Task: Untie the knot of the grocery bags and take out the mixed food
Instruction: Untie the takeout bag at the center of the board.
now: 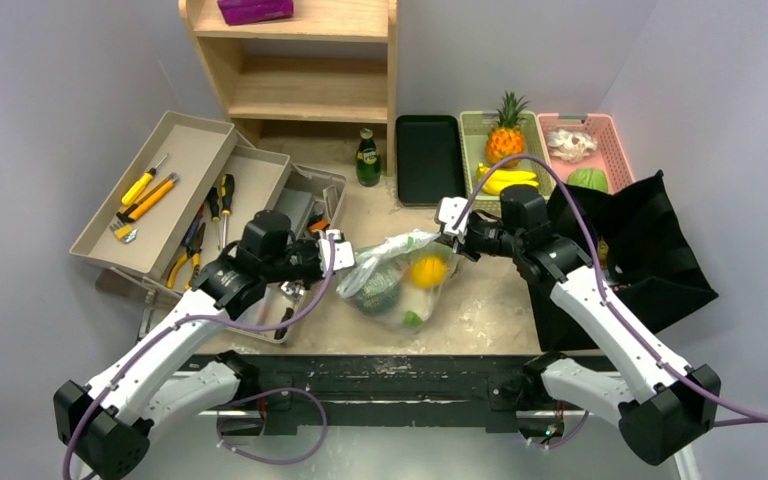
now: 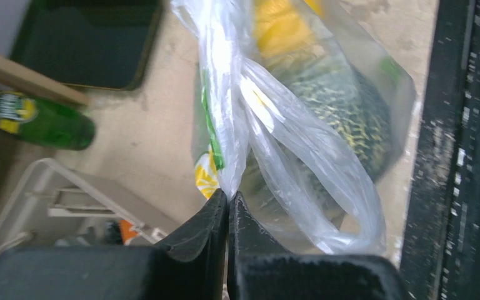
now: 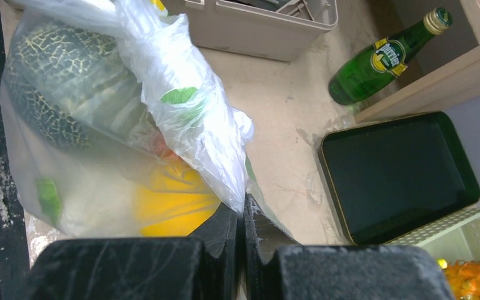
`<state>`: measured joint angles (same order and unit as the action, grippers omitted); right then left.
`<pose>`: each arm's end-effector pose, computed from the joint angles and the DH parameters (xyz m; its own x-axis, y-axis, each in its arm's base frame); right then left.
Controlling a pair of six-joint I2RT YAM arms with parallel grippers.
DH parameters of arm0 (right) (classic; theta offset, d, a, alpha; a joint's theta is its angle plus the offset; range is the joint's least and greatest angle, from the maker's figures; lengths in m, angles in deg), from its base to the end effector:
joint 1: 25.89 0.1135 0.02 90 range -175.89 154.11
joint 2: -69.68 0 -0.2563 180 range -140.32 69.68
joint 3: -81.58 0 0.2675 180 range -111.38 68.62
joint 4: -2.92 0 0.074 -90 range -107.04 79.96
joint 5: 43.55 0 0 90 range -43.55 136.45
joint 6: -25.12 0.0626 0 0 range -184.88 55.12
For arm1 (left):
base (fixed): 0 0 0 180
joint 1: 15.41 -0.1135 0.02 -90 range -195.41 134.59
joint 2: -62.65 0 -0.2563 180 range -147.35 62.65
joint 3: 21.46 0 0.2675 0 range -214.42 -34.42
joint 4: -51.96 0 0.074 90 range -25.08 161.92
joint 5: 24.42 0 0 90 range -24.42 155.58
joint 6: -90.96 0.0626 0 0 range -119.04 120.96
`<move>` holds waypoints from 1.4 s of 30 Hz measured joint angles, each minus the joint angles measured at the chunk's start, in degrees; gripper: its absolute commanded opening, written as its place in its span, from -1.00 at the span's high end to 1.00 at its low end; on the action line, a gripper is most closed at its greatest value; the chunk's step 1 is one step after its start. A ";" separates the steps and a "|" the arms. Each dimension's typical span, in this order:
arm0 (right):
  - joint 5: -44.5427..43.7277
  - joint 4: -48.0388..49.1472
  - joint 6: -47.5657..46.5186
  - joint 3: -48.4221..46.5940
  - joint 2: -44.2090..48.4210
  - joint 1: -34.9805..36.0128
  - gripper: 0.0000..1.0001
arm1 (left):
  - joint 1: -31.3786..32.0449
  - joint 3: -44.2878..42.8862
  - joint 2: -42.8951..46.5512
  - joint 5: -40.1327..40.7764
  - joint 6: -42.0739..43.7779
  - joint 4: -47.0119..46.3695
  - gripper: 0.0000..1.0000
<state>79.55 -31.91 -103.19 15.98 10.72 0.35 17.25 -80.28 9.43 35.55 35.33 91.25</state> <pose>0.2226 0.1478 0.3043 0.1648 -0.4978 -0.8515 -0.8921 0.2931 -0.3440 0.1847 -0.1556 0.2738 0.0762 0.5317 -0.8435 0.9386 0.2471 0.2406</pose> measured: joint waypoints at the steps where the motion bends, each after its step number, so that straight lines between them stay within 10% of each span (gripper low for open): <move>1: -0.13 -0.02 0.15 -0.28 -0.22 -0.02 1.00 | -0.04 0.00 0.76 1.29 -0.04 -0.70 1.00; 14: 4.20 -1.97 -3.26 0.09 2.60 -4.90 0.97 | -3.76 2.38 6.64 2.25 2.54 -4.85 1.00; 19: 4.81 -9.84 -6.86 2.60 2.49 -4.74 -0.35 | 2.49 4.94 5.62 4.61 7.98 -3.74 1.00; 22: 5.86 -14.49 -6.69 1.25 2.12 -3.98 -0.59 | 5.57 5.11 5.38 5.64 11.26 -3.15 1.00; 42: 5.64 -7.93 10.12 -14.49 -16.09 6.69 -0.51 | 8.74 4.44 4.83 8.59 28.83 -3.54 1.00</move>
<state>85.19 -39.84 -93.07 1.48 -5.37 7.03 26.00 -75.85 14.27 44.14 64.16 87.71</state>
